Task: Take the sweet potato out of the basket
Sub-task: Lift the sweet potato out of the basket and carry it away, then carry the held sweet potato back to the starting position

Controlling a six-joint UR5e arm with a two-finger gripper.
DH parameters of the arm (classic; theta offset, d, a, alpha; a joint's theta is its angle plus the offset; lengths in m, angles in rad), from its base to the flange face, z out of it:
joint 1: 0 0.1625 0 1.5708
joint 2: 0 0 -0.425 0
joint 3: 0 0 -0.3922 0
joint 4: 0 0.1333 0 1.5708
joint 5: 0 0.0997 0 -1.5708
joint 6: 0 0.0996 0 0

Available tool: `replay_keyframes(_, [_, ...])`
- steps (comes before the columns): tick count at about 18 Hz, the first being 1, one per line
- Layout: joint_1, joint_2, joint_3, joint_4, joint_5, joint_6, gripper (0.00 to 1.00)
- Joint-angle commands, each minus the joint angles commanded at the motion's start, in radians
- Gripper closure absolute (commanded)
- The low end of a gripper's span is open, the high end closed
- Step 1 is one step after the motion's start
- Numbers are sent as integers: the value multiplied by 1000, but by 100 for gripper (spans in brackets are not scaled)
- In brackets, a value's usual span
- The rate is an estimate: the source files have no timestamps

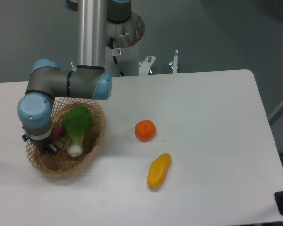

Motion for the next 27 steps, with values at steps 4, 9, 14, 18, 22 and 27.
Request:
replay_keyframes(4, [8, 41, 6, 0, -2, -5, 91])
replay_keyframes(9, [70, 87, 14, 2, -2, -5, 91])
replay_keyframes(14, [194, 121, 23, 15, 8, 9, 91])
replay_keyframes(18, [328, 130, 40, 18, 28, 75, 91])
replay_keyframes(22, [451, 130, 34, 18, 43, 162, 90])
replay_keyframes(27, [589, 127, 31, 18, 43, 305, 90])
